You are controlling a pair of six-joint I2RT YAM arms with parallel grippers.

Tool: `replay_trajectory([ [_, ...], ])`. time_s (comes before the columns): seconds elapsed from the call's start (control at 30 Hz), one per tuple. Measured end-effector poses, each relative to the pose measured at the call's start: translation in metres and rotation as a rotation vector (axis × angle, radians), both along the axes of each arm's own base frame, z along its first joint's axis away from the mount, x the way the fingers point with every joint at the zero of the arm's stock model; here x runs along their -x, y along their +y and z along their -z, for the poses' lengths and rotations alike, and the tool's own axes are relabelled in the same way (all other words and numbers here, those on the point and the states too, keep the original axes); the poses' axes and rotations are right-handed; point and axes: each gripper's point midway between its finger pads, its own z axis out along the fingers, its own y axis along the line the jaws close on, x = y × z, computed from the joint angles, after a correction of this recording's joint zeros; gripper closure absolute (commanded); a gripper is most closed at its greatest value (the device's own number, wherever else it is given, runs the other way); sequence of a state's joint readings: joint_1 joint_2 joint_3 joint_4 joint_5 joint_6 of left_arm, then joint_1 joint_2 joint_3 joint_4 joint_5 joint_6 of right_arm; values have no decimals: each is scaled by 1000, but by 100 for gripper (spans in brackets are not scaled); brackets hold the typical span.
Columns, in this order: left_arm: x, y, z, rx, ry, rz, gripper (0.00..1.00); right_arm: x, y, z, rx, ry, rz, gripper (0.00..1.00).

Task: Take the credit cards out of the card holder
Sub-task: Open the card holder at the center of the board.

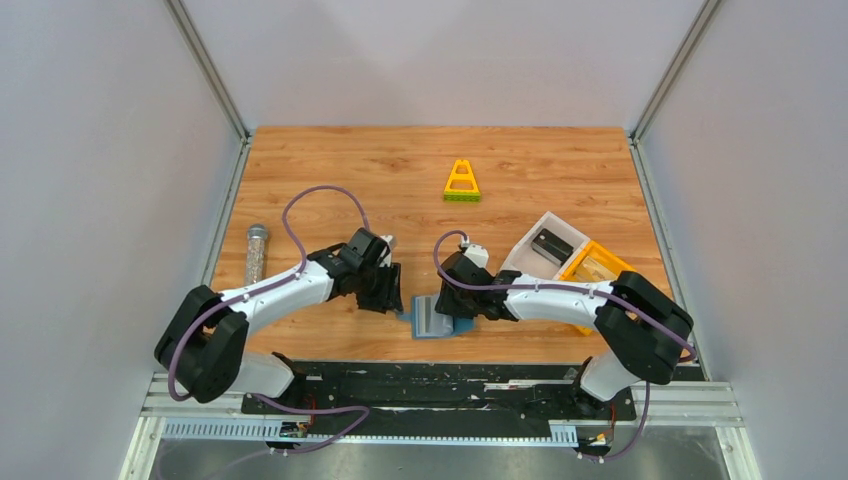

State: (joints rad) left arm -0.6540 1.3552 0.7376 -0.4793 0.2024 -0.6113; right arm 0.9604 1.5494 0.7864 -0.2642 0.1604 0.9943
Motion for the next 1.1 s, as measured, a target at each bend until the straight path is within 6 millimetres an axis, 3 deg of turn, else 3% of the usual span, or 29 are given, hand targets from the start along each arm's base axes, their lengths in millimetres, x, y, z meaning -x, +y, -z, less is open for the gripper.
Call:
replay_trajectory([
  [0.17,2,-6,6,19,22,14,56,0,0,0,-4,0,-1,65],
  [0.4,7,-15,4,76,51,36,99,0,1,-7,-19,-9,-3,54],
  [0.67,13,-23,-10,151,47,61,100,2,-2,-16,-16,-15,-9,34],
  [1.1,13,-30,-31,222,7,67,100,0,2,-9,16,-1,-28,32],
])
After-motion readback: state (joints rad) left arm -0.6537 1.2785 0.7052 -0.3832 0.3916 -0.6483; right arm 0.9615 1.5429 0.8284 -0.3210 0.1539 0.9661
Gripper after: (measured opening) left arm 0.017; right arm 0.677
